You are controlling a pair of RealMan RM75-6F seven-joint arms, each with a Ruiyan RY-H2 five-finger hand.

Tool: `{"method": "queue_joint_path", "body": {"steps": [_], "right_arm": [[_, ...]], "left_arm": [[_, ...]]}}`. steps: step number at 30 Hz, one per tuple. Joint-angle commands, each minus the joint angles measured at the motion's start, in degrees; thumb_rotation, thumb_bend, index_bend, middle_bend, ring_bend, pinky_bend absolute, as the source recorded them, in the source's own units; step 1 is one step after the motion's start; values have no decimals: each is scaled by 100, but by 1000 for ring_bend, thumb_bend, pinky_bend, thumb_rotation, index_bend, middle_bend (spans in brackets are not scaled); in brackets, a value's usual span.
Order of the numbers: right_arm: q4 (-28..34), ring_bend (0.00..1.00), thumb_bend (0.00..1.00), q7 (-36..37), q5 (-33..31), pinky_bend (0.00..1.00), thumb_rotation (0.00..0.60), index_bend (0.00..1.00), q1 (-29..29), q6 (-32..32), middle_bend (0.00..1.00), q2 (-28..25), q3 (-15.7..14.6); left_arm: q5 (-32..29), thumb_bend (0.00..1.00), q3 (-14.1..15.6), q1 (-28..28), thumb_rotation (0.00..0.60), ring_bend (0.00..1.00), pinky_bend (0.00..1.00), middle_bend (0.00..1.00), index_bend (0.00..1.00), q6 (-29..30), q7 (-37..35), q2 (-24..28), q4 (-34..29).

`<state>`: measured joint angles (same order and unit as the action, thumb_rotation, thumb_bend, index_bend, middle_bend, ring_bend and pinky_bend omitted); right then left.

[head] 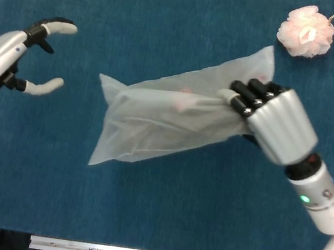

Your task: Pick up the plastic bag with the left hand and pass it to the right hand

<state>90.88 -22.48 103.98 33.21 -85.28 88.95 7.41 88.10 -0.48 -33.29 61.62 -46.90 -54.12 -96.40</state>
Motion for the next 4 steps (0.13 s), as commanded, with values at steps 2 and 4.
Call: {"method": "queue_joint_path", "body": {"steps": [2, 4], "right_arm": [[100, 740, 750, 140, 110, 897, 600, 810, -188, -227, 744, -249, -77], [128, 741, 749, 176, 146, 897, 600, 810, -254, -301, 744, -349, -94]], "left_arm": [[-49, 297, -17, 42, 600, 80, 310, 107, 147, -32, -33, 10, 56], [-69, 297, -28, 64, 600, 80, 310, 108, 147, -40, -45, 17, 77]]}}
